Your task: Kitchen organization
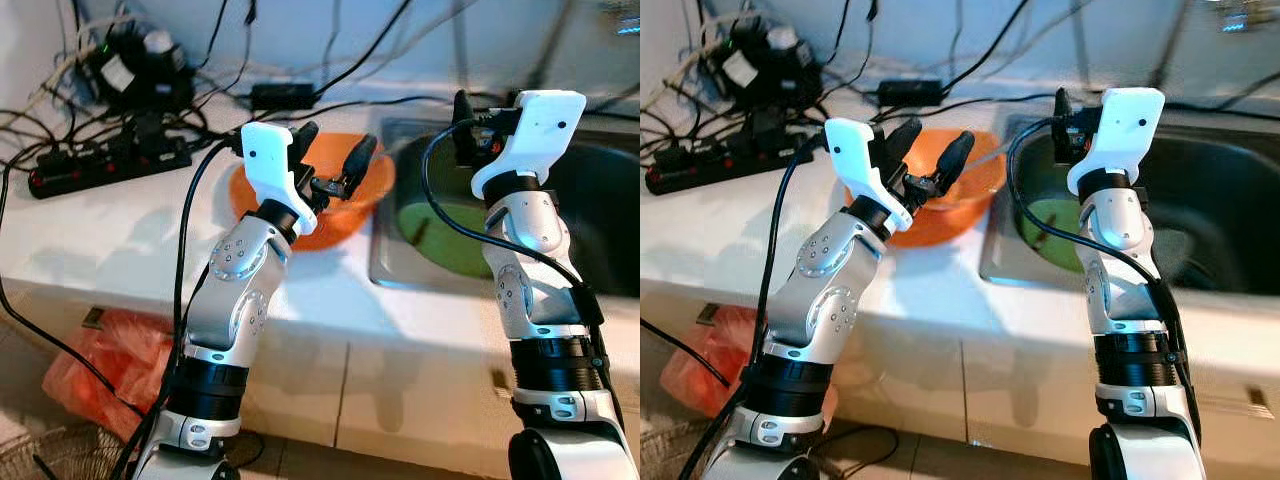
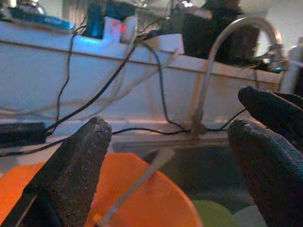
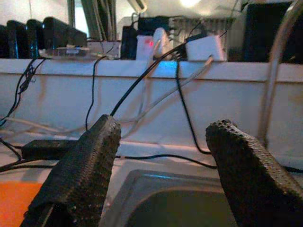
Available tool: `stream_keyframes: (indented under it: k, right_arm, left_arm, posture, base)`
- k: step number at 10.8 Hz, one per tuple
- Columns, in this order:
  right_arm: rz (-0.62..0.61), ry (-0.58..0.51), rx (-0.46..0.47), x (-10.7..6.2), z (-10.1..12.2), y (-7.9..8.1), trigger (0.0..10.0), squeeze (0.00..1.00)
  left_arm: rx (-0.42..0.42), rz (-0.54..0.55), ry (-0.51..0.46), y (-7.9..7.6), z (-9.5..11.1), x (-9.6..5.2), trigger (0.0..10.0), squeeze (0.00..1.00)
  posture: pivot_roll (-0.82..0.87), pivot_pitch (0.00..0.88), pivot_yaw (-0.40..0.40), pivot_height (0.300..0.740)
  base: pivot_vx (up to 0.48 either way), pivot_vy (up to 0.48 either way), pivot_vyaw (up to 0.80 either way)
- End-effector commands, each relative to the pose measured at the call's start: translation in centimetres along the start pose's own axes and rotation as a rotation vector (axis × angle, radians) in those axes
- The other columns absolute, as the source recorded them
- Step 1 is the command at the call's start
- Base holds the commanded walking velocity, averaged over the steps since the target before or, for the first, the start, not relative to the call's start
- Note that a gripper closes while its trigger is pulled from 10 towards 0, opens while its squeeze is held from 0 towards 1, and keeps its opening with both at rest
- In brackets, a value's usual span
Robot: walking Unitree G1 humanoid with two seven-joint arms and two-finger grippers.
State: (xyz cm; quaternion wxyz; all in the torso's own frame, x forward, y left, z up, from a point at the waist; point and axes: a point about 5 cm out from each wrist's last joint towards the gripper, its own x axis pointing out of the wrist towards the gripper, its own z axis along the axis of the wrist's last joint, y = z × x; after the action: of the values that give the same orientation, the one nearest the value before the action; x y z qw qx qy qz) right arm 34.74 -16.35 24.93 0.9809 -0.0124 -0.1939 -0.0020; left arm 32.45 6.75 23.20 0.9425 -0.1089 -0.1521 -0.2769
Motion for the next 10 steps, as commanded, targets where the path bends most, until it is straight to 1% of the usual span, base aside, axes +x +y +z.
stream_keyframes:
  k: [1, 10]
  right_arm:
    - [0.005, -0.002, -0.002, -0.10, -0.07, 0.07, 10.0, 0.00]
    - [0.003, 0.004, 0.004, -0.11, -0.21, 0.16, 10.0, 0.00]
  left_arm:
    - [0.007, 0.010, 0.014, 0.18, -0.11, -0.02, 10.0, 0.00]
    - [0.003, 0.007, 0.025, 0.21, -0.27, -0.02, 10.0, 0.00]
  posture:
    - [0.02, 0.039, 0.043, 0.740]
    - [0.02, 0.042, 0.047, 0.740]
  base:
    - [0.270, 0.000, 0.00]
    - [0.292, 0.000, 0.00]
